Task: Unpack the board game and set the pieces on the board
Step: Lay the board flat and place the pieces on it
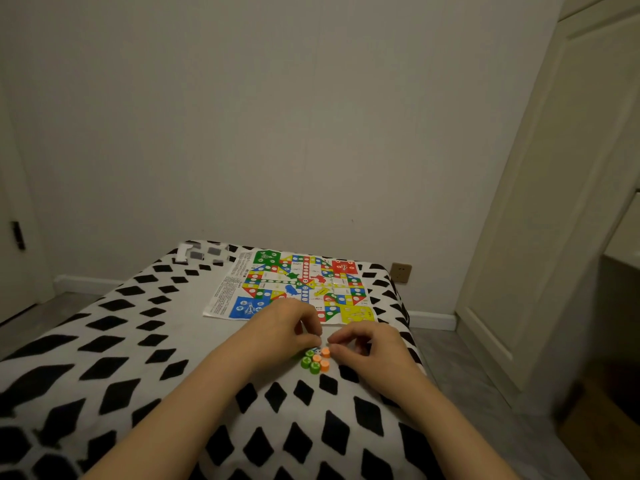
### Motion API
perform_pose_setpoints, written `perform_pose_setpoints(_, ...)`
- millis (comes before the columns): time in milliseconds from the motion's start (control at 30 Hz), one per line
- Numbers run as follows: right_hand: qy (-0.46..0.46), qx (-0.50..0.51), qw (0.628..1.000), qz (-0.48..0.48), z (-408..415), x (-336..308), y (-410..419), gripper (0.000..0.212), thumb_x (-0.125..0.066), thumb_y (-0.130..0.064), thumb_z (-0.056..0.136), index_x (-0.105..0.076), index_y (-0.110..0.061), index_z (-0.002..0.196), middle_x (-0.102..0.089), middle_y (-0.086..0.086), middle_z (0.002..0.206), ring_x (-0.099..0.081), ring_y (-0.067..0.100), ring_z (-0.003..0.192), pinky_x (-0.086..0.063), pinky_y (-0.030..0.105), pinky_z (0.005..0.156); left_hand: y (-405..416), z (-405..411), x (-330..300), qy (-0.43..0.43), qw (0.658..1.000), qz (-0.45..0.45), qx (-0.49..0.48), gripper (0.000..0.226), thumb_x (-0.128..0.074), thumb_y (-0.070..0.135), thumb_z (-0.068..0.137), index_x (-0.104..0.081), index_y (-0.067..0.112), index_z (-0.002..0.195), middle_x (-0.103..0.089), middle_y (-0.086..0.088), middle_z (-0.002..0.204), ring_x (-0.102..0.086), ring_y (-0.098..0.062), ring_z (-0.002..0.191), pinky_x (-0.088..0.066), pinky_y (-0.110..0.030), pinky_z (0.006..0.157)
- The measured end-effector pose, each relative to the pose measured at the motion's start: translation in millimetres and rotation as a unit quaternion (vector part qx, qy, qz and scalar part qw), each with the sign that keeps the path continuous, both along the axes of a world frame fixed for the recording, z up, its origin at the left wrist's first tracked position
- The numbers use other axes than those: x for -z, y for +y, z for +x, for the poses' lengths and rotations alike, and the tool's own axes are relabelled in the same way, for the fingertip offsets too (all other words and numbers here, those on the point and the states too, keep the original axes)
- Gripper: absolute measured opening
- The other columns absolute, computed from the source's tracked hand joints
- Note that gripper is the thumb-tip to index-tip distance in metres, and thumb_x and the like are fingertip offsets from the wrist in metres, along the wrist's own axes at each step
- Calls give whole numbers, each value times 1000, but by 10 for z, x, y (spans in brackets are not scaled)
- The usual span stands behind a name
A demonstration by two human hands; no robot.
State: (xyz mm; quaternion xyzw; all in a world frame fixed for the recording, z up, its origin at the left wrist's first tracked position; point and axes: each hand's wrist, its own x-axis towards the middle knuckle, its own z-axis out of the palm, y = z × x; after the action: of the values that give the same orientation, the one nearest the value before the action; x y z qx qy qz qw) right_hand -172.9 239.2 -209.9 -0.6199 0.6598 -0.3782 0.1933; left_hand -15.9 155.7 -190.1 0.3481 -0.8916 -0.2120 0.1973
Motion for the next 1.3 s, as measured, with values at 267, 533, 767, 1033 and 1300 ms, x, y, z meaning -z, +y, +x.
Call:
perform_pose_setpoints(267,15,-28,999,7,13,-54,62,14,-68,-28,83,-65,-42,83,-63,-19,86,-50,4,71,-45,12,60,-38,32,53,30,999,2,-15,6,-65,28,83,-63,28,88,-61,13,91,-57,-1,86,-48,-17,74)
perform_pose_setpoints(533,-6,-22,1000,8,-10,-56,38,8,-69,-28,81,-68,-36,83,-64,-15,85,-52,7,73,-45,14,62,-75,51,52,68,997,21,-22,7,-63,24,85,-63,29,91,-62,12,92,-58,-2,85,-45,-15,67)
perform_pose_setpoints(767,-39,47,998,-32,-108,-57,-82,7,-69,-25,81,-68,-32,84,-64,-12,89,-55,7,78,-41,15,64,-81,-19,0,112,993,31,-31,10,-59,22,89,-66,26,95,-61,10,97,-57,-2,82,-43,-11,56)
perform_pose_setpoints(1033,-44,140,987,-63,-383,-60,-273,5,-67,-24,83,-68,-26,87,-63,-10,85,-56,7,74,-43,15,60,-167,-186,-4,132,990,14,-50,15,-60,20,88,-66,24,101,-55,15,91,-53,0,82,-43,-12,67)
perform_pose_setpoints(1300,-10,194,980,-48,-486,66,-347,11,-68,-24,82,-71,-21,92,-61,-12,78,-54,4,70,-42,15,62,-243,-276,92,130,991,13,-30,12,-62,20,86,-66,27,96,-61,16,91,-55,3,86,-44,-13,74)
